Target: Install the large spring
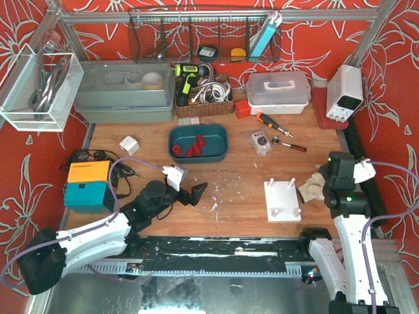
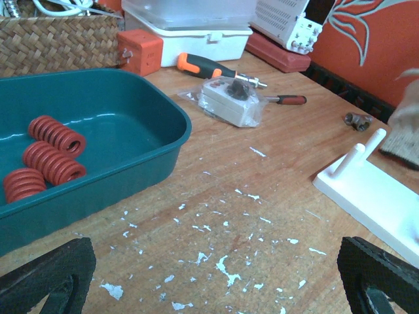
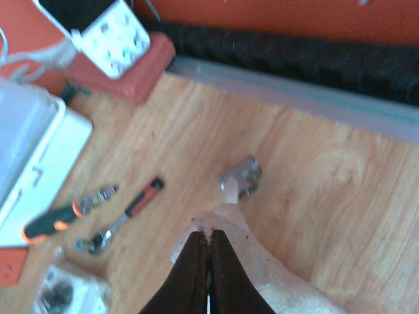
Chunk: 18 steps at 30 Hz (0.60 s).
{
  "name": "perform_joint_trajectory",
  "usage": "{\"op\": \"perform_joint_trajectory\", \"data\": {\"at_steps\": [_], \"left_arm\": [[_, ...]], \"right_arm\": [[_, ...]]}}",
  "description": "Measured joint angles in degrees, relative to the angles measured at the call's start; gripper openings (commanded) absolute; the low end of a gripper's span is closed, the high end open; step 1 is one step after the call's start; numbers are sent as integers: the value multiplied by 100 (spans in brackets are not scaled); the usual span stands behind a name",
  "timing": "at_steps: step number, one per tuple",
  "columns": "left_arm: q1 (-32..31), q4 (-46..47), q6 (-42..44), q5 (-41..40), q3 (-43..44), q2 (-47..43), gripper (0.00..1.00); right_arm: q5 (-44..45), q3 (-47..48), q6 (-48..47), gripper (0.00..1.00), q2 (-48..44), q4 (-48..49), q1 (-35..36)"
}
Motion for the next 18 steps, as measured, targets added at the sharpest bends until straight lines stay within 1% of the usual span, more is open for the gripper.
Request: {"op": "perform_joint_trajectory", "data": {"at_steps": [4,7,12,18], "left_arm": [[0,0,-2,0,0,0,100],[0,2,-2,0,0,0,100],[-2,2,-2,2,0,2,100],[-2,4,-2,4,0,20,100]], "right_arm": [[625,273,-28,0,131,155,0],[892,299,-101,0,409,472,0],[1080,299,-273,0,1202,1180,0],[1058,280,-407,0,2164,2087,0]]}}
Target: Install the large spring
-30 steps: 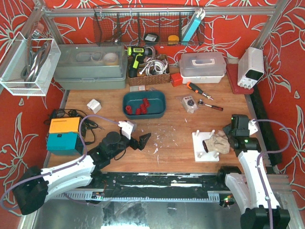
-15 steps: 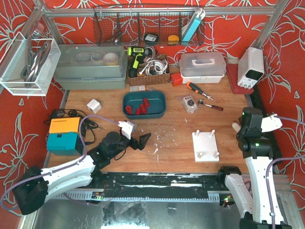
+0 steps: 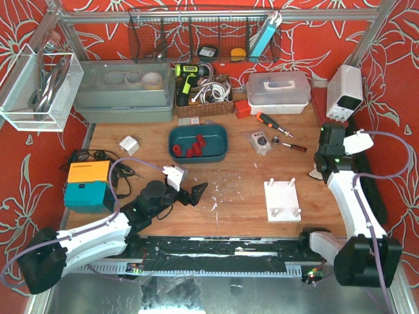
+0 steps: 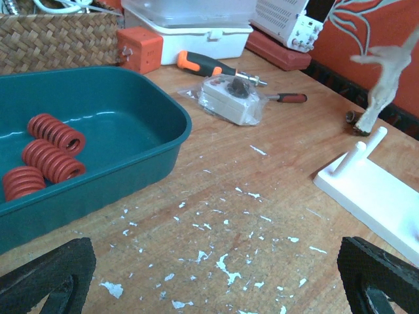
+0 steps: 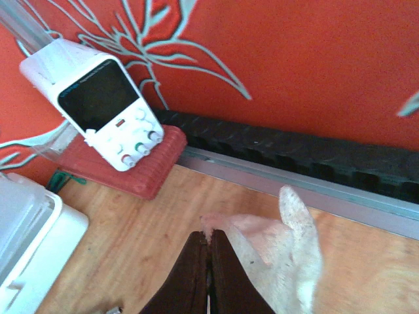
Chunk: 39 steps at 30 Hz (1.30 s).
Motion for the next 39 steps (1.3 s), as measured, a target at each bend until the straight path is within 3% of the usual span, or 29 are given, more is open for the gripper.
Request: {"op": "perform_joint_trajectory", "data": {"at_steps": [6,15,16,19,23,32,39], "left_arm": [[0,0,0,0,0,31,100],[0,0,2,-7,0,31,100],[0,0,4,-11,0,31,100],[0,-2,17,-46,0,31,100],[0,-7,22,-131,0,17,100],[0,-118,20,-396,0,-214,100],[-17,-413,-247,-1224,50,-249,100]], "right_arm": [[-474,35,-249,0,1025,1071,0],[-1611,446,-1008,0,2319,1814,37],[-1714,505,-1102,2,2404,1851,52],[-2004,763,-1401,27,2653,1961,127],[-2479,994,-1818,49,2900,2188,221],[-3580,1266,-2546,64,2651,1547,656],[-4061,896,-2785,79,1058,1001,1207]]}}
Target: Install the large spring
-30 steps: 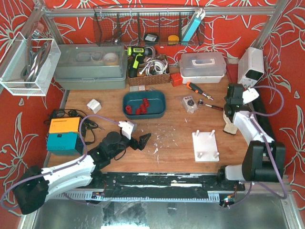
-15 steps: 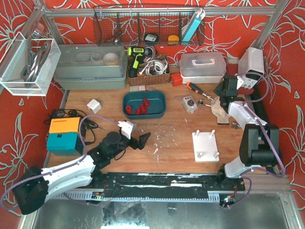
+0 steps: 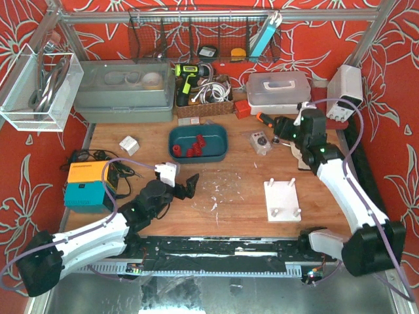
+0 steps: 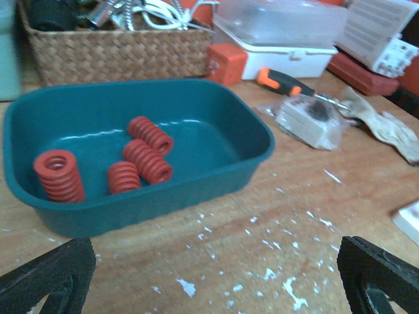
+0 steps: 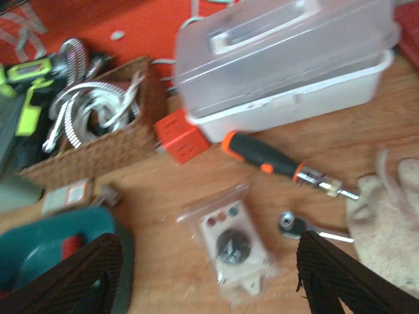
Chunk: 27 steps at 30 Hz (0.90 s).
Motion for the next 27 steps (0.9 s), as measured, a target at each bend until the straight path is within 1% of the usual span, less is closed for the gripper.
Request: {"op": "perform_joint_trajectory", "data": {"at_steps": [2,3,5,11,14,17,20,23,26,27], "left_arm": [[0,-210,-116,-291,186,87,100],[-2,-317,-155,-411,348,177,98],[2,-481,-216,-621,750,422,93],[210,-800,-299,-1056,1965,1558,86],[466,-1045,-372,-1134,2490,2251,82],[774,-1250,-433,-1130,2909,2898,80],[1088,-1543,-546,-1099,3309,3517,71],[1401,-1899,-654,-1045,3683,4059,65],[1663,-2179,-706,-898,3886,4365,54],[1729,-2256,-726,-848,3930,4424,52]], "right_arm": [[-42,-192,-39,89,-407,-122,251],[-94,-291,-68,91,-570,-205,380],[-188,-474,-59,92,-800,-365,579],[-339,-874,-90,94,-1091,-769,1246],[-223,-955,-186,97,-1097,-861,1652],[-125,-1123,-271,97,-1097,-828,1860],[2,-1458,-304,97,-1099,-726,1910],[109,-1764,-317,97,-1115,-658,1912],[122,-1941,-317,97,-1220,-555,1912],[122,-1963,-317,97,-1270,-516,1912]]}}
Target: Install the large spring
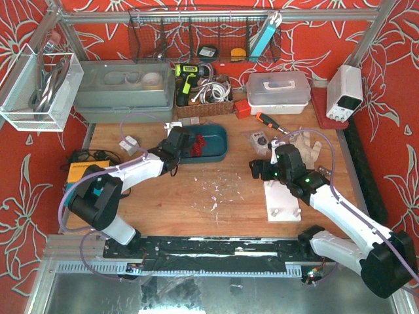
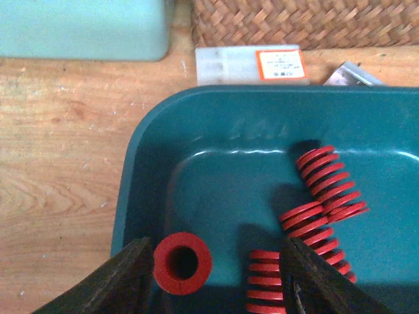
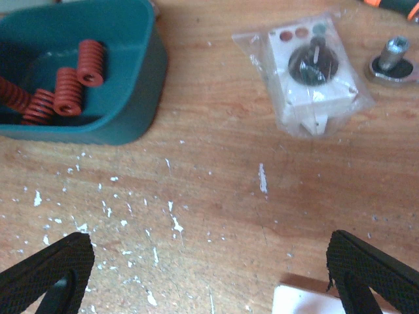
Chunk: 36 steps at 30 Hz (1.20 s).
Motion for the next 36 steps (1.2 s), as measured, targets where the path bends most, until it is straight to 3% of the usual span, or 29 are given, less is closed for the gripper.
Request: {"op": "perform_joint_trajectory", "data": {"at_steps": [10,36], "left_arm": [[96,-457,-61,264,476,393,49],[262,-859,-98,63,553,741,47]], "right_arm": [[46,-57,2,97,-341,330,2],[57,-87,2,97,-313,365,2]]}}
